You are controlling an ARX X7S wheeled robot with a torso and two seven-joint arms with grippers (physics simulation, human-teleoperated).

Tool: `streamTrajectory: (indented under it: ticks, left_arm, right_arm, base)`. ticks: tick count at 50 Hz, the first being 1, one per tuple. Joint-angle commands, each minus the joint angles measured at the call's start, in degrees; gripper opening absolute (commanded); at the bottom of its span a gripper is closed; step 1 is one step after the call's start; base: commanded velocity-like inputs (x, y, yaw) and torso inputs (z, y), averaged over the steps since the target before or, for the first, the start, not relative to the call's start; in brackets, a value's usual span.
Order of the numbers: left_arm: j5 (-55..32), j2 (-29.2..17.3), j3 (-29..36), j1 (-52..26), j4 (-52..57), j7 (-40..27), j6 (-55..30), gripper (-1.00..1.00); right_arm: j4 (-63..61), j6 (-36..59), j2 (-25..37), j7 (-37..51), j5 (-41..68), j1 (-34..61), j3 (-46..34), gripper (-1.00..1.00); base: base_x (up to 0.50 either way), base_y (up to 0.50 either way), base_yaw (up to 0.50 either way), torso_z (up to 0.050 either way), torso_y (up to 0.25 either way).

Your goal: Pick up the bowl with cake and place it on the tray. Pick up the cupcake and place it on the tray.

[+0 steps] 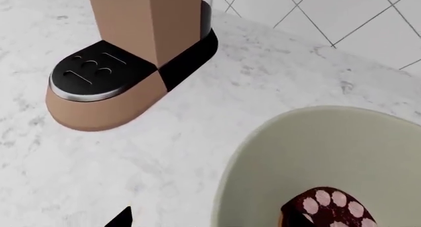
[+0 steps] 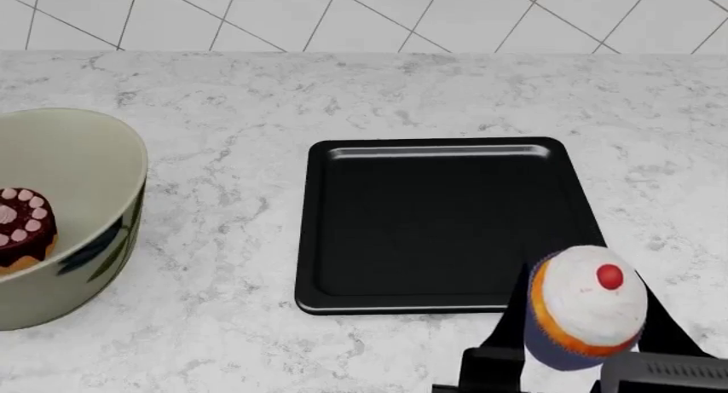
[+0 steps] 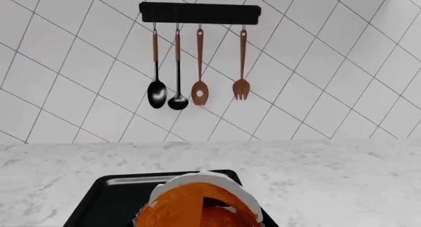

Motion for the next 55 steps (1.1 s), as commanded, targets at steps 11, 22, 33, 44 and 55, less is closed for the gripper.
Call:
streamTrajectory:
  ticks: [11,22,33,44,55]
  left_arm:
    - [1.9,0.4,2.0,0.7,-2.9,2.5,0.2,1.0]
    - [2.6,1.4,2.9,0.8,-3.8,3.4,0.5,1.0]
    - [3.7,1.1,3.0,1.6,-4.7,4.0,1.7,1.0]
    - [3.9,1.3,3.1,2.9,-4.9,4.1,2.1,1.0]
    - [4.0,1.3,3.4,3.2,-5.0,4.4,2.2,1.0]
  right_arm:
    - [-1.3,0.8,0.4,1.2,0.4,-0.3,0.3,-1.0]
    - [-1.5,0.3,0.7,1.6,0.6,-0.7,0.4,-1.0]
    - [-1.7,0.0,1.0,2.1,0.9,-1.0,0.3,-1.0]
    - [-1.9,-0.1,1.7,2.6,2.0,-0.8,0.7,-1.0]
    - [-1.8,-0.6,1.8,2.7,1.9,-0.7,0.3,-1.0]
  base:
    - [0.0,0.0,0.0,0.0,0.0]
    - [0.0,0.0,0.0,0.0,0.0]
    - [0.0,0.0,0.0,0.0,0.0]
    - [0.0,0.0,0.0,0.0,0.0]
    - [0.0,0.0,0.0,0.0,0.0]
